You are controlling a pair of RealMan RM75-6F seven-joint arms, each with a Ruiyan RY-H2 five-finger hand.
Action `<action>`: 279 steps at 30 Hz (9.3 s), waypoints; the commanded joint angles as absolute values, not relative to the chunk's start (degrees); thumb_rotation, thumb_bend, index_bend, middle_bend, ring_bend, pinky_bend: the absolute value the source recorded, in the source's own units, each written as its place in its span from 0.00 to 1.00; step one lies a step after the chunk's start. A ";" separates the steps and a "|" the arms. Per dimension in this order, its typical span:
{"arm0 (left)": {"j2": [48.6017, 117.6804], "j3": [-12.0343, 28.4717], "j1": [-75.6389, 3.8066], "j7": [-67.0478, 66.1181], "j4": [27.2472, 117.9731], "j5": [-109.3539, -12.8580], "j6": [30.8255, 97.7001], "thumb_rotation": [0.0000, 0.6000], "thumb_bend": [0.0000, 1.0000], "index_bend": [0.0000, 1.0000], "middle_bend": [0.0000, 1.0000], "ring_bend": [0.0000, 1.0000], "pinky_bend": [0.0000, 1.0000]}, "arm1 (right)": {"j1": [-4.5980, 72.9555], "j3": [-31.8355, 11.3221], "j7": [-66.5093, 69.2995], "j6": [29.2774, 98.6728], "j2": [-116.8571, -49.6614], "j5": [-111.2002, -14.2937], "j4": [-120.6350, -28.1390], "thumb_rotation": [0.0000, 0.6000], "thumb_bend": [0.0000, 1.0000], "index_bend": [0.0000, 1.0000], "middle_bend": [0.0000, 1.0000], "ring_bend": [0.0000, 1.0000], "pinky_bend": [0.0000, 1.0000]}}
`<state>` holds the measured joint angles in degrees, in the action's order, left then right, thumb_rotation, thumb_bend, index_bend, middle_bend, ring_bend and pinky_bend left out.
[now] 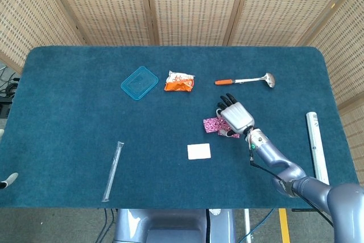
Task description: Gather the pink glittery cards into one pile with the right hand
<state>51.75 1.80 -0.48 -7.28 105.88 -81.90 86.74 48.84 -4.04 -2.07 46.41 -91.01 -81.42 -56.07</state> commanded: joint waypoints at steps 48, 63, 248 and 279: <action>51.49 1.45 0.13 -7.25 105.99 -81.89 87.29 1.00 0.05 0.00 0.00 0.00 0.00 | 44.47 -1.64 3.72 47.03 -91.39 -83.94 -48.72 1.00 0.24 0.30 0.17 0.00 0.00; 51.45 1.97 -0.47 -7.27 105.85 -81.47 86.80 1.00 0.05 0.00 0.00 0.00 0.00 | 43.97 -2.84 -1.51 49.39 -84.95 -83.48 -65.59 1.00 0.24 0.30 0.17 0.00 0.00; 51.90 1.67 2.04 -1.14 100.78 -80.41 87.30 1.00 0.05 0.00 0.00 0.00 0.00 | 46.97 -2.64 -13.56 46.51 -95.59 -81.87 -65.49 1.00 0.41 0.47 0.20 0.00 0.00; 51.79 1.73 1.61 -2.58 102.02 -80.93 87.31 1.00 0.05 0.00 0.00 0.00 0.00 | 44.39 -4.81 -12.18 49.32 -87.90 -78.79 -65.95 1.00 0.41 0.47 0.20 0.00 0.00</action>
<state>51.80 1.74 1.62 -2.57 102.00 -80.91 87.30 44.60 -4.96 -12.48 49.23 -88.10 -78.77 -66.17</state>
